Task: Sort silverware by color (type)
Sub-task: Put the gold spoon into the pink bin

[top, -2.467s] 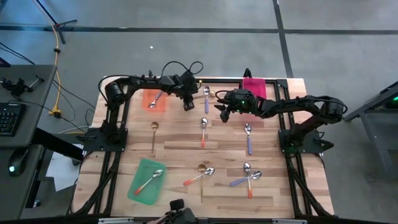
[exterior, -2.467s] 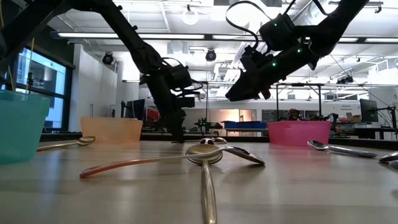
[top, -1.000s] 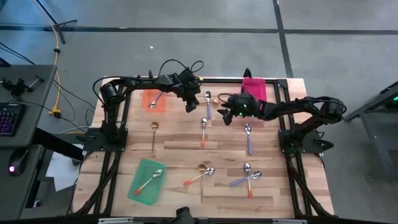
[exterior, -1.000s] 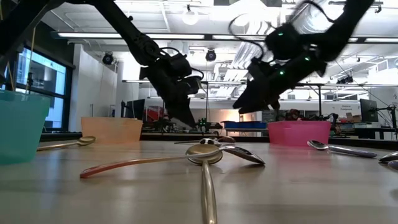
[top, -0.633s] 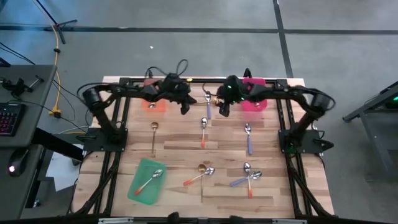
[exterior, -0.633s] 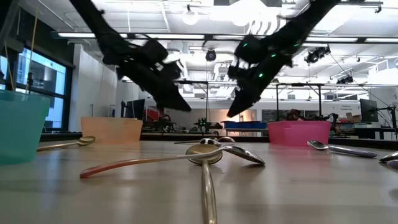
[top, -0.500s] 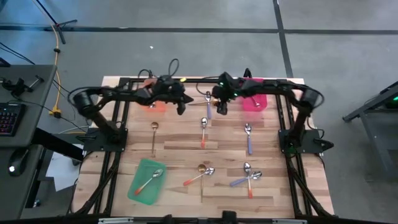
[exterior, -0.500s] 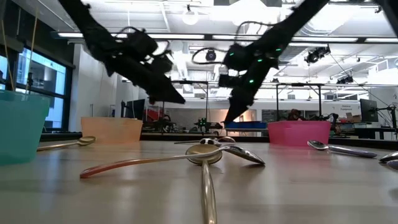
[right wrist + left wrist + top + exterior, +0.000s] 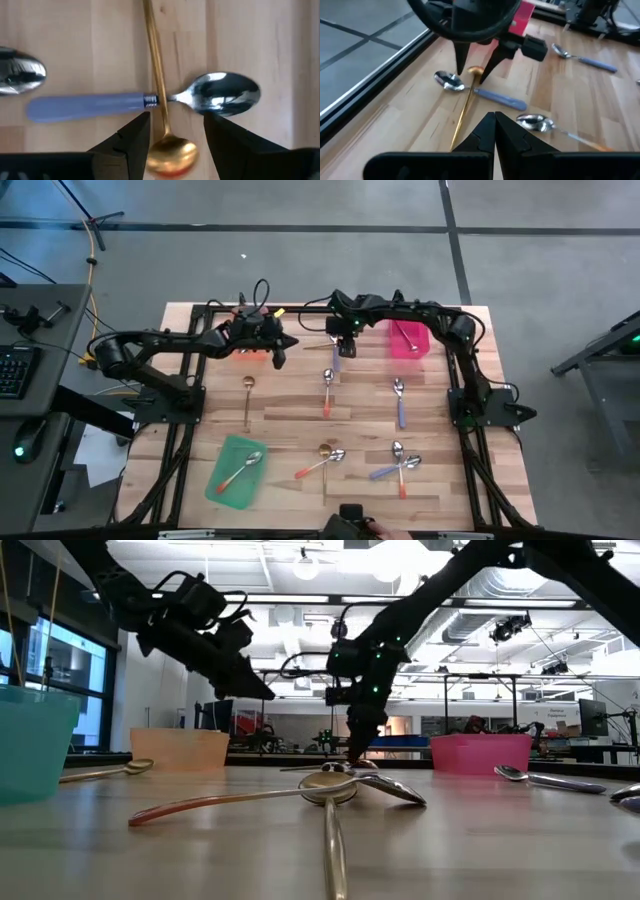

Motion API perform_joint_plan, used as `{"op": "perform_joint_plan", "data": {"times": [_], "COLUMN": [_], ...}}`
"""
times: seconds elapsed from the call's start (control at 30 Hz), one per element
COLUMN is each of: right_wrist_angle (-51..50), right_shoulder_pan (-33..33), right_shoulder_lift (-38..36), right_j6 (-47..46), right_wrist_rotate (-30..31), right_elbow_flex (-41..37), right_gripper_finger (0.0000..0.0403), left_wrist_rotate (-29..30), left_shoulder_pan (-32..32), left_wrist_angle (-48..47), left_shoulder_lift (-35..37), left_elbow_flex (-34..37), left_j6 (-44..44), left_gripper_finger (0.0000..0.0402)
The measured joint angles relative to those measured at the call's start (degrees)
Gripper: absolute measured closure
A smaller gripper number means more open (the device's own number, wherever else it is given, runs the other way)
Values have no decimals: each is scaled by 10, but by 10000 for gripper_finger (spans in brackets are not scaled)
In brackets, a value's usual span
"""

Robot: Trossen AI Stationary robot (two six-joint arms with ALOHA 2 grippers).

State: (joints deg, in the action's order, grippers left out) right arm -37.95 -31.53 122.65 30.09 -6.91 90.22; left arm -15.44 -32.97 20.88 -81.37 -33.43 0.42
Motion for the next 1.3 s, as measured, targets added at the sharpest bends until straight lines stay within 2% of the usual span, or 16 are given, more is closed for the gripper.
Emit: {"op": "perform_joint_plan", "data": {"times": [0.37,0.47,0.63,0.73,0.87,1.07,1.2,1.3], "right_wrist_angle": [-11,-11,-15,-29,-60,-118,-121,-100], "right_shoulder_pan": [0,0,0,1,0,-4,-31,-65], "right_shoulder_lift": [20,20,19,7,-41,-132,-217,-297], "right_j6": [4,4,6,3,-20,-101,-176,-231], "right_wrist_rotate": [-1,0,0,8,7,4,8,37], "right_elbow_flex": [1,1,1,-1,0,-18,-105,-197], "right_gripper_finger": [289,316,385,396,399,401,402,402], "left_wrist_rotate": [7,11,14,14,17,18,18,18], "left_shoulder_pan": [0,0,0,0,0,0,0,0], "left_wrist_angle": [0,1,35,70,118,124,124,124], "left_shoulder_lift": [-1,-1,-1,-1,-1,-1,-1,-1], "left_elbow_flex": [14,14,27,41,65,68,68,68], "left_j6": [0,-2,-16,-27,-39,-42,-33,-33], "left_gripper_finger": [401,401,401,401,402,402,402,401]}}
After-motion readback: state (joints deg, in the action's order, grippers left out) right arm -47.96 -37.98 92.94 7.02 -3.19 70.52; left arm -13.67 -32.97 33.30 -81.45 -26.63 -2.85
